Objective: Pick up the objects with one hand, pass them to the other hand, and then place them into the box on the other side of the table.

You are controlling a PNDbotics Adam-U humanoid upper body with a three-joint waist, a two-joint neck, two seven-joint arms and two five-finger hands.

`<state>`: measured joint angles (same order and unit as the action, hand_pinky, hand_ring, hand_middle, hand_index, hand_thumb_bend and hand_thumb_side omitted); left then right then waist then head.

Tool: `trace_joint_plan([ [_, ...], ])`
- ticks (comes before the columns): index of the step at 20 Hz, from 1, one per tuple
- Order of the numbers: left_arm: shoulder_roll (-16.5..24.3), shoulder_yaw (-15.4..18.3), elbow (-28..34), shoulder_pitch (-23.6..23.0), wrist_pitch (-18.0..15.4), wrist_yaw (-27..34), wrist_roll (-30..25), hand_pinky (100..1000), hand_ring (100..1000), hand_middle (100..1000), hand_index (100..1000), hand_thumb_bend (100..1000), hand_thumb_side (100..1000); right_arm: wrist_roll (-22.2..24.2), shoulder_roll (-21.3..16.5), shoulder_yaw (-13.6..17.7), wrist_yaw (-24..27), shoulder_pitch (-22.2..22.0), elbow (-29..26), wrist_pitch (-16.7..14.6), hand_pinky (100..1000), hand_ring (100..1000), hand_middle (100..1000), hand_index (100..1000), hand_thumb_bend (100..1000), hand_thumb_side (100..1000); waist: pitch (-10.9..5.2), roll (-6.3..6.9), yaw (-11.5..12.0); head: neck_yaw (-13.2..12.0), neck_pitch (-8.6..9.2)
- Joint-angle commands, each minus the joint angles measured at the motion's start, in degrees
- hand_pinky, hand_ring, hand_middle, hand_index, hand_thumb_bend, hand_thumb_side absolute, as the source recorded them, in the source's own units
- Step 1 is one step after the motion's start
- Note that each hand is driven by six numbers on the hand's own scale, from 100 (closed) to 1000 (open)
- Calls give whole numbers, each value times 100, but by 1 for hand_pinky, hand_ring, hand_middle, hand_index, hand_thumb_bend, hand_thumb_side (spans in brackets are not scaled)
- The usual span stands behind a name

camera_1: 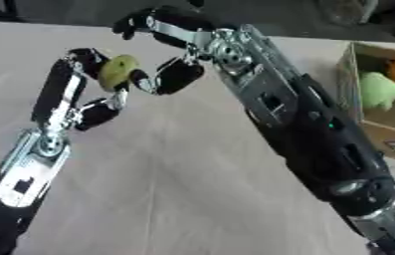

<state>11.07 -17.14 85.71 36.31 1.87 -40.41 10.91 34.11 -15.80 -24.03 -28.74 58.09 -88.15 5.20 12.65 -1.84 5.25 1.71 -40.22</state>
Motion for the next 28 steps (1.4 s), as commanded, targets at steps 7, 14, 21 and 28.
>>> trace_joint_plan([
  [7,45,-7,79,25,-240,-127,185,548,527,452,501,100,100,227,100,131,-348,165,102,-88,933,978,815,906,265,100,-126,21,-1,69,-70],
  [14,23,-48,138,25,-382,37,139,547,525,450,501,100,100,181,203,72,-508,125,281,-139,929,971,793,880,235,109,-111,31,10,96,-87],
  [21,6,-77,210,30,-468,180,116,544,523,448,500,100,103,103,304,31,-653,89,459,-174,928,967,783,870,216,111,-100,37,16,109,-98],
  [28,-3,-92,261,42,-541,281,131,543,522,448,500,100,110,68,360,-1,-778,84,569,-248,925,963,779,863,215,114,-92,42,18,132,-111],
])
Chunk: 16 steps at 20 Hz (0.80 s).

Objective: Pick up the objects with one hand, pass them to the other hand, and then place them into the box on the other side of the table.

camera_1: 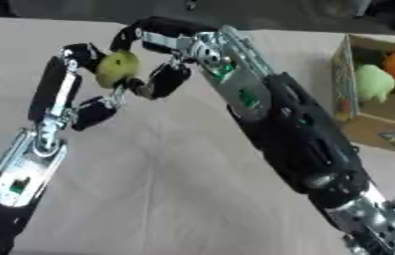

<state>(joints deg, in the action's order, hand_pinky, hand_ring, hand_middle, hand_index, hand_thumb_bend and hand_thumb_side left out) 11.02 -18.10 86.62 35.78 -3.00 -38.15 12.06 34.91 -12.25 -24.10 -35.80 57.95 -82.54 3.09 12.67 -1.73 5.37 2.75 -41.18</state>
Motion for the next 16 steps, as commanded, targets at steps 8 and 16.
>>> trace_joint_plan([
  [8,20,-19,137,90,-84,52,-57,542,523,449,501,100,100,-106,21,10,0,122,31,24,921,949,754,821,129,100,-90,32,17,45,-26],
  [16,3,-23,77,114,-96,52,-118,542,524,450,508,100,100,-135,50,-6,121,123,28,78,914,900,626,699,100,100,-85,38,25,64,-27],
])
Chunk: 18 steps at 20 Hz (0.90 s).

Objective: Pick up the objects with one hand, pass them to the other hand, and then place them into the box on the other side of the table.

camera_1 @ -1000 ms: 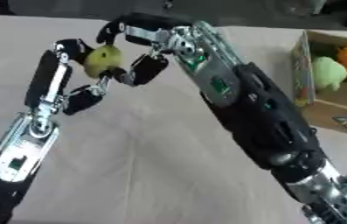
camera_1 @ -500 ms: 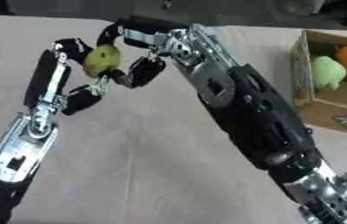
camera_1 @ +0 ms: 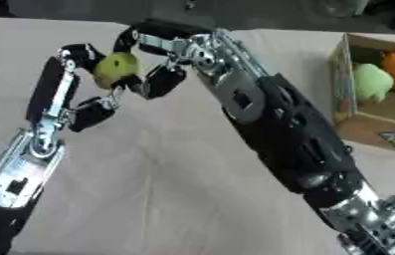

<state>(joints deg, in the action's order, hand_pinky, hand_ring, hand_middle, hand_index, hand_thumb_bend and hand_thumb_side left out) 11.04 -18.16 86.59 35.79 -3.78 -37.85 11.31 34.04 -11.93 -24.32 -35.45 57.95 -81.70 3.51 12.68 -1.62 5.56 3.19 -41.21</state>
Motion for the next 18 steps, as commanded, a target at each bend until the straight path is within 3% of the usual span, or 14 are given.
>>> trace_joint_plan([
  [1,-4,-18,67,112,-20,28,-54,542,524,450,508,100,100,-74,24,16,109,122,-56,58,914,894,614,687,100,100,-86,29,8,23,-23],
  [9,-29,14,-49,105,47,114,-31,542,523,450,516,100,110,-272,47,25,267,123,-21,258,907,855,531,593,100,100,-85,31,5,36,-23],
  [12,-28,12,-110,91,134,89,-64,584,556,486,607,100,100,-299,47,48,271,126,7,272,904,846,518,581,100,100,-87,31,-1,39,-24],
  [13,-25,12,-119,88,163,61,-105,615,588,510,643,148,100,-308,45,55,268,127,14,278,904,845,515,579,100,100,-88,31,-2,40,-24],
  [14,-16,15,-122,85,187,14,-142,633,613,562,712,269,100,-319,44,67,268,125,18,288,905,845,513,578,100,100,-91,33,-3,40,-20],
  [18,2,24,-108,83,221,-261,-286,673,690,658,850,486,274,-366,33,112,295,127,5,327,904,842,511,576,100,100,-101,37,-7,44,-2],
])
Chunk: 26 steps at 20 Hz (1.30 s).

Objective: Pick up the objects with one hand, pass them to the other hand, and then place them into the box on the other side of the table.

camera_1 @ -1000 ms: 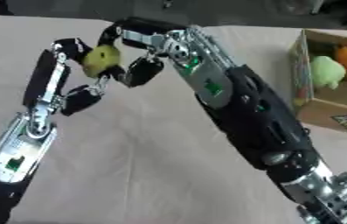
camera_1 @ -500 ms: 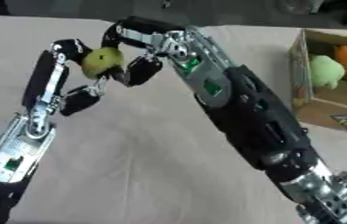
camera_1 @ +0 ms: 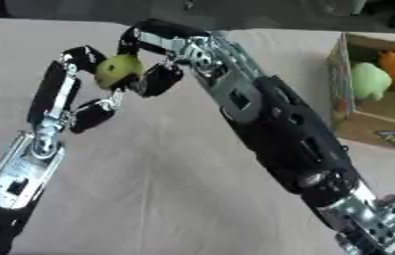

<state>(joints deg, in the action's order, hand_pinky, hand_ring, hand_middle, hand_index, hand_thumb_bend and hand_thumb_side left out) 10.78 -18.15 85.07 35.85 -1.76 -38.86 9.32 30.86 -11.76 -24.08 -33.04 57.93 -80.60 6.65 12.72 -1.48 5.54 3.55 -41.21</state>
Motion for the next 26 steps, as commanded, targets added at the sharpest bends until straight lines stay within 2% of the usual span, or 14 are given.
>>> trace_joint_plan([
  [1,28,27,45,74,21,-222,-115,674,693,662,856,503,286,-57,12,97,63,132,-111,21,903,841,510,576,100,100,-106,22,-9,10,1],
  [8,17,56,3,42,124,-421,-189,674,700,671,863,562,319,-103,-28,160,103,132,-164,91,903,840,509,576,100,100,-108,23,-31,13,-6],
  [14,118,127,-16,-47,310,-438,-98,668,687,654,847,532,326,-217,-280,392,310,56,-444,276,910,845,514,584,100,100,-113,20,-46,70,-21],
  [20,641,274,276,-303,522,-147,-21,661,671,629,821,443,294,-823,-1164,1141,857,-242,-1037,888,923,854,522,597,100,100,-136,25,-58,243,-8],
  [26,1275,602,899,-647,818,283,202,653,659,615,809,424,281,-1478,-2008,1861,1212,-724,-1106,1326,931,864,525,606,100,100,-120,42,-54,468,50],
])
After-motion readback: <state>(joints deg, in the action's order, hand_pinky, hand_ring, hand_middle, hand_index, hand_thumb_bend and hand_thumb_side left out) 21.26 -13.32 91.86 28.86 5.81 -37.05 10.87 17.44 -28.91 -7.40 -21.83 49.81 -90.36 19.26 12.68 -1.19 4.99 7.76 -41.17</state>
